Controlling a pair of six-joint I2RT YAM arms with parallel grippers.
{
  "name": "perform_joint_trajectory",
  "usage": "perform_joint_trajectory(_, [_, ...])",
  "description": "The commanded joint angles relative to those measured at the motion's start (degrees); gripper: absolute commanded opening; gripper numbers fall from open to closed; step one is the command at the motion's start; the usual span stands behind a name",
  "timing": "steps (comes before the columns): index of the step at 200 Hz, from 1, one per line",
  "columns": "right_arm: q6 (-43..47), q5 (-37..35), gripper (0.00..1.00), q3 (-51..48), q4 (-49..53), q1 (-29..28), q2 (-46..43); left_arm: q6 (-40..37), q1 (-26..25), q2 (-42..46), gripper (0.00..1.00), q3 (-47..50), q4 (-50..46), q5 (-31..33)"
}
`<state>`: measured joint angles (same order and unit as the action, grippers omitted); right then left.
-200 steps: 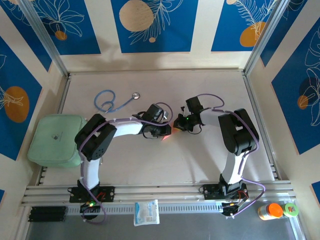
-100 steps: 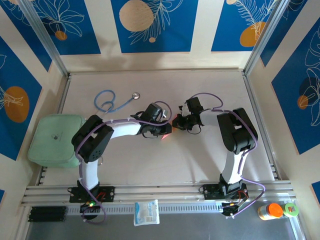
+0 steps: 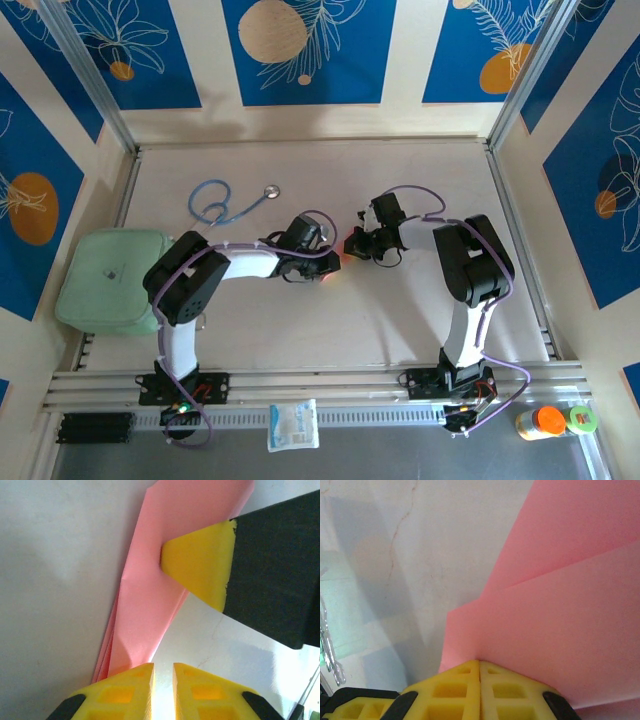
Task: Fold a paper plane with a square sheet of paper (pick it up from the middle)
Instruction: Fold the wing for the fifth time at the center of the table.
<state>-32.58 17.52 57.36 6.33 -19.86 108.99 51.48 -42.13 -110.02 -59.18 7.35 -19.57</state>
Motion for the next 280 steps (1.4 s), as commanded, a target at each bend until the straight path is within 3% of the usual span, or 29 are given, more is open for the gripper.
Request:
perform_joint_trajectory(1, [0.0, -7.5, 0.08, -1.8, 7.2, -0.3, 4.4, 0.3, 0.4, -0.8, 0.17, 1.0, 0.1, 1.9])
perform_joint_trajectory(108, [-0.1, -8.9, 0.08, -1.4, 8.8, -0.3, 5.1, -2.6, 0.5, -0.1, 0.17, 0.7, -1.2, 4.3])
perform_joint_trajectory(164, [-0.8, -9.5, 0.08, -1.1, 9.3, -0.4, 5.6, 3.4, -1.3, 5.9, 0.19, 4.2, 2.2, 4.1])
perform_joint_trajectory(197, [-1.2, -9.8, 0.08, -1.1, 9.6, -0.4, 6.0, 7.7, -1.9, 5.4, 0.21, 6.4, 7.5, 3.6])
perform_joint_trajectory(280, [-1.5, -10.5, 0.08, -0.3, 10.8, -0.3, 6.8, 9.8, -1.9, 2.8, 0.22, 6.2, 7.0, 3.3])
